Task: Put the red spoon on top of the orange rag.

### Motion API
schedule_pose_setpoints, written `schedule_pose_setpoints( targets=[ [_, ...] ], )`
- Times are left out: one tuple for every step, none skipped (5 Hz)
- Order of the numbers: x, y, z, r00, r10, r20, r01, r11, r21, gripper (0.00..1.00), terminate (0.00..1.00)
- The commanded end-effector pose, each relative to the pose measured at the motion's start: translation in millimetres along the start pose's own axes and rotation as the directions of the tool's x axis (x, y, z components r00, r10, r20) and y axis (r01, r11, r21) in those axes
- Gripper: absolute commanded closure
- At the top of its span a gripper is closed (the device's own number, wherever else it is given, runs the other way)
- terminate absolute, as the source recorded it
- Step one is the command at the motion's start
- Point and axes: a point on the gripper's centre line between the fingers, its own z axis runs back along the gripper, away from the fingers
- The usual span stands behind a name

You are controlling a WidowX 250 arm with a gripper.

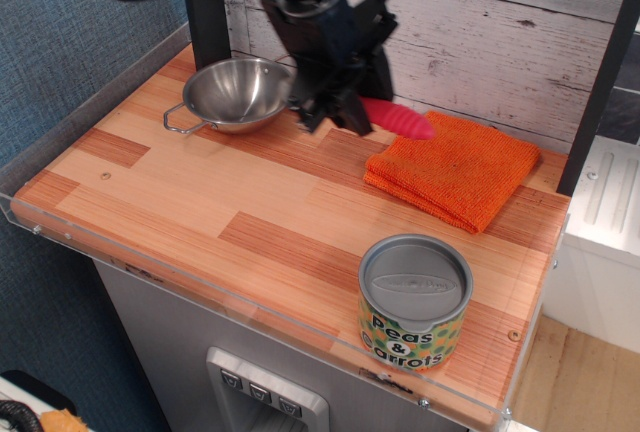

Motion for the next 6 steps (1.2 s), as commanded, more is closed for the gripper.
schedule_pose_setpoints(
  targets=[
    [-13.5, -31.1, -16.8, 0.999, -0.042, -0.017, 0.041, 0.999, -0.028, 1.00, 0.00],
    [-8.5, -35.2, -28.5, 1.000, -0.024, -0.017, 0.024, 1.000, 0.001, 1.00, 0.00],
    [-7.0, -31.5, -38.9, 0.999, -0.041, -0.013, 0.041, 0.998, 0.039, 1.00, 0.00],
    [-6.1, -28.4, -47.2, 0.998, -0.056, -0.021, 0.057, 0.996, 0.065, 1.00, 0.00],
    [-6.1, -28.5, -51.4, 0.998, -0.059, -0.020, 0.061, 0.994, 0.089, 1.00, 0.00],
    [-5.5, -28.0, -55.6, 0.996, -0.080, -0.032, 0.083, 0.990, 0.116, 0.00, 0.00]
  ],
)
